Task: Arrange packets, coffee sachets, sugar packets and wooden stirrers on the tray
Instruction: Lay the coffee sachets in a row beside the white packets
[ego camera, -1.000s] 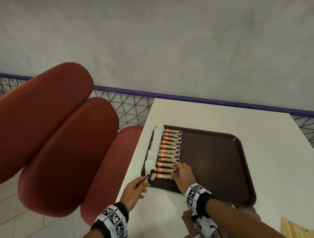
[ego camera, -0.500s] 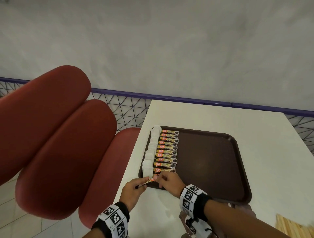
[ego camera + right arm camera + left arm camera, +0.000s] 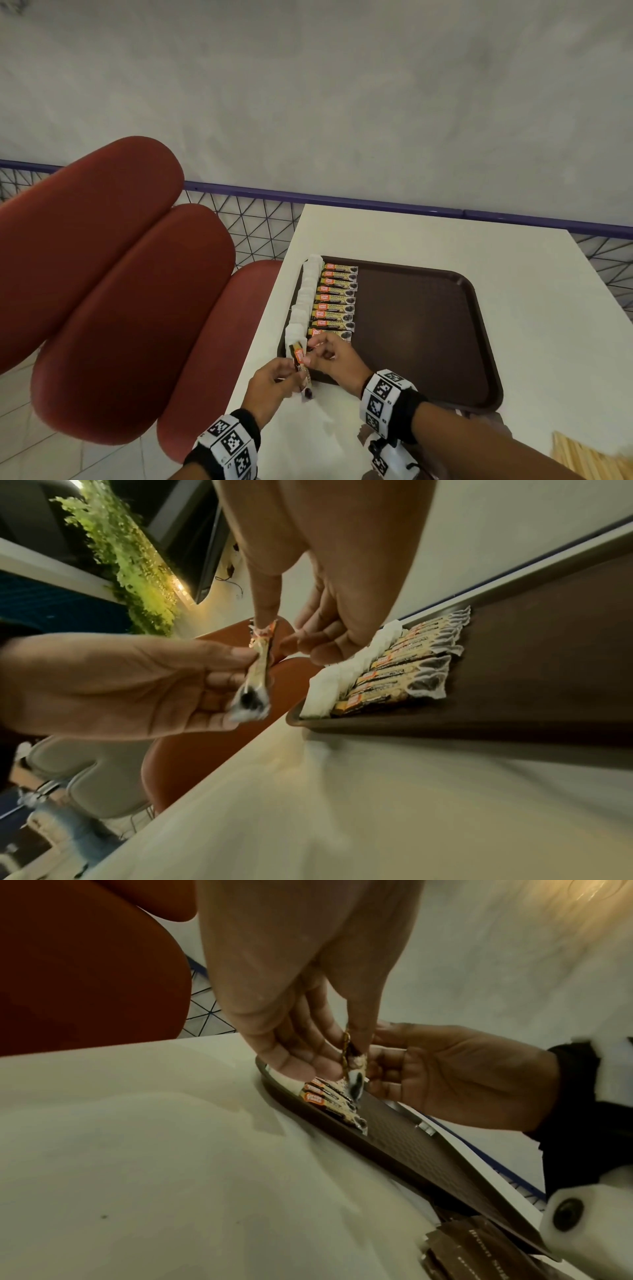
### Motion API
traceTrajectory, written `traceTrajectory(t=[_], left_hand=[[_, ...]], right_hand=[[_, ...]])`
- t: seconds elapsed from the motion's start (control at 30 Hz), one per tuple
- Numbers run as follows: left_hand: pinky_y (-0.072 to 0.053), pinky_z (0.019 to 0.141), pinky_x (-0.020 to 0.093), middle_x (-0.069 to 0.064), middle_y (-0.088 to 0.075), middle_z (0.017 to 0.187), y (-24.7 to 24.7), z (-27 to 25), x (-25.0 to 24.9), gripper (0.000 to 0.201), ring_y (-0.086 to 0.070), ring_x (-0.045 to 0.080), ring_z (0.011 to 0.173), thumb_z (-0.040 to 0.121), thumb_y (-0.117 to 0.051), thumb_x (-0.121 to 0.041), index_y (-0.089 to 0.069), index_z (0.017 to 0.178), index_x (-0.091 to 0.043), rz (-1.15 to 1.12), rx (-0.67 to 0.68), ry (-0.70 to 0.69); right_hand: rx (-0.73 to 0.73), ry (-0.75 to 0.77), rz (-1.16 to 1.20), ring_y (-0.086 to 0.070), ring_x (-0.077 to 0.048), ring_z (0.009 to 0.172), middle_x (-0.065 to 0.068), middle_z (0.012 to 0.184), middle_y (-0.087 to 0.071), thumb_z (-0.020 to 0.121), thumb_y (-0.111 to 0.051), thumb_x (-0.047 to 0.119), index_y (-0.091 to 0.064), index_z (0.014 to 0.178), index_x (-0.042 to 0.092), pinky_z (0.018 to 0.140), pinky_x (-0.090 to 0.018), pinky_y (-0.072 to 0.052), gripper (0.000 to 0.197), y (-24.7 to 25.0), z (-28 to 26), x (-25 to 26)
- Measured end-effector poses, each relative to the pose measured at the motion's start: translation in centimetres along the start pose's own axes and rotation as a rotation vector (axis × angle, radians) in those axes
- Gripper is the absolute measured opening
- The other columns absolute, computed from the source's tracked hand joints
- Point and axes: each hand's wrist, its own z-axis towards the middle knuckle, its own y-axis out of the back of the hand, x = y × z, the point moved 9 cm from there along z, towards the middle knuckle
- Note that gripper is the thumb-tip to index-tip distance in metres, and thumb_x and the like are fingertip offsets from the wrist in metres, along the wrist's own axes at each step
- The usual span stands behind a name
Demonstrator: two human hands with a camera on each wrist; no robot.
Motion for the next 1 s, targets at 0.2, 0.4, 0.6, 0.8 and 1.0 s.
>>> traceTrajectory(t=[0.2,0.4,0.6,0.8,1.0], left_hand=[[-0.057,0.070,0.030,0.015,-0.066,0.090,-0.3,0.3,0.7,0.035,-0.067,0.031,0.087,0.071,-0.080,-0.015,-0.059,0.096,-0.003,-0.140,-0.023,0.072],[-0.055,0.069,0.025,0.019,-0.068,0.102,-1.6,0.4,0.6,0.023,-0.070,0.029,0.090,0.085,-0.065,-0.007,-0.057,0.105,-0.001,-0.265,0.022,0.137],[-0.050,0.076,0.024,0.012,-0.067,0.099,0.6,0.1,1.6,0.016,-0.065,0.022,0.091,0.089,-0.060,-0.008,-0.058,0.105,-0.010,-0.232,-0.057,0.148],[-0.050,0.072,0.025,0.016,-0.064,0.102,2.7,-0.3,3.6,0.013,-0.061,0.024,0.090,0.090,-0.058,-0.004,-0.060,0.103,-0.008,-0.186,-0.082,0.181],[-0.050,0.072,0.024,0.014,-0.065,0.099,2.8,-0.5,4.3,0.013,-0.061,0.023,0.090,0.089,-0.059,-0.004,-0.062,0.101,-0.009,-0.159,-0.073,0.186]], right_hand=[[0.119,0.013,-0.173,-0.045,-0.005,0.068,0.009,0.081,-0.052,0.078,-0.072,0.014,-0.046,0.082,0.026,0.063,-0.012,-0.042,0.029,-0.6,-0.5,-0.4],[0.004,0.148,-0.531,-0.043,-0.003,0.076,0.006,0.088,-0.051,0.081,-0.066,0.012,-0.057,0.094,0.017,0.066,-0.008,-0.035,0.017,0.7,-0.5,1.0],[-0.146,0.101,-0.816,-0.043,-0.016,0.113,0.000,0.119,-0.052,0.086,-0.062,0.017,-0.059,0.111,0.013,0.096,-0.022,-0.035,0.026,4.1,0.0,-0.1],[-0.003,0.085,-0.950,-0.038,-0.018,0.120,-0.003,0.126,-0.048,0.090,-0.056,0.018,-0.057,0.122,0.012,0.099,-0.025,-0.034,0.033,2.9,-0.1,-2.3],[-0.084,0.104,-0.869,-0.040,-0.014,0.115,0.001,0.121,-0.049,0.087,-0.061,0.021,-0.056,0.119,0.016,0.097,-0.022,-0.036,0.032,3.2,0.0,-2.7]])
